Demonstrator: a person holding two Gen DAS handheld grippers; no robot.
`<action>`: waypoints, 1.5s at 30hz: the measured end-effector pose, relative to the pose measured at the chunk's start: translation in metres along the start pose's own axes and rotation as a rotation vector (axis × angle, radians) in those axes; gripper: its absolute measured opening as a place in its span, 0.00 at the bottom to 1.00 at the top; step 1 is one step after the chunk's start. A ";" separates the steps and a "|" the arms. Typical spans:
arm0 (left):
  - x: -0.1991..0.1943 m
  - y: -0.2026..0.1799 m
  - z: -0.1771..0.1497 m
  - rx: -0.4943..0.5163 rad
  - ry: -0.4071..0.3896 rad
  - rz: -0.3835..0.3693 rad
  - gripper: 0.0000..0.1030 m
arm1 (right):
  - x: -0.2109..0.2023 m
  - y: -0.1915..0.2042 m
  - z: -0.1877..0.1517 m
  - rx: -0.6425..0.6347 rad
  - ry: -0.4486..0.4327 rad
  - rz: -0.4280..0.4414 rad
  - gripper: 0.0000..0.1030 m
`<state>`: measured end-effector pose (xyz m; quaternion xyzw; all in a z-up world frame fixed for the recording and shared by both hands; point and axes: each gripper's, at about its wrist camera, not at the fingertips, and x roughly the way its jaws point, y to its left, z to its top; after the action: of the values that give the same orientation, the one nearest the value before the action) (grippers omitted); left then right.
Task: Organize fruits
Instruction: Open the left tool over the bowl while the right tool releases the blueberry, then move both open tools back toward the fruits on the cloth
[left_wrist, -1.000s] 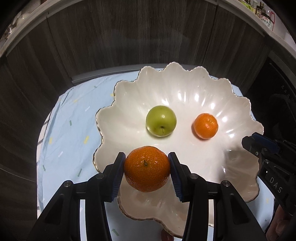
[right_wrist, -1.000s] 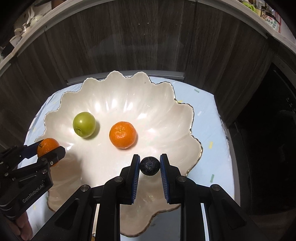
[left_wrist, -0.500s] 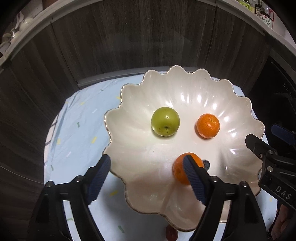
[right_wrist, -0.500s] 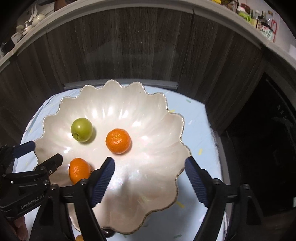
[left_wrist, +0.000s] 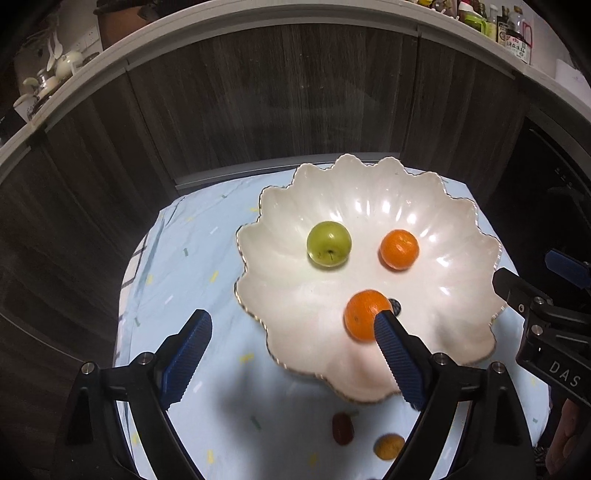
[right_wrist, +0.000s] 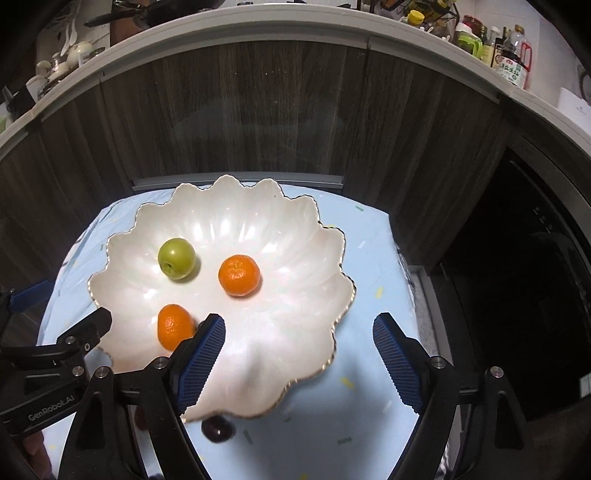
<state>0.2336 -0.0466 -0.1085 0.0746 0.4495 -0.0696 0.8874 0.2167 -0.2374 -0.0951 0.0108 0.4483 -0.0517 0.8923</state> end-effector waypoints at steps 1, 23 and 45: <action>-0.003 0.000 -0.002 -0.003 -0.001 -0.003 0.87 | -0.003 -0.001 -0.002 0.005 -0.001 0.002 0.81; -0.054 -0.011 -0.091 0.093 0.028 -0.056 0.87 | -0.053 0.004 -0.098 -0.004 0.094 0.019 0.80; -0.029 -0.034 -0.142 0.324 0.206 -0.254 0.81 | -0.047 0.023 -0.159 -0.071 0.250 0.073 0.74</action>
<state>0.0987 -0.0510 -0.1707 0.1656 0.5266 -0.2441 0.7973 0.0647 -0.1999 -0.1530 0.0017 0.5568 -0.0015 0.8306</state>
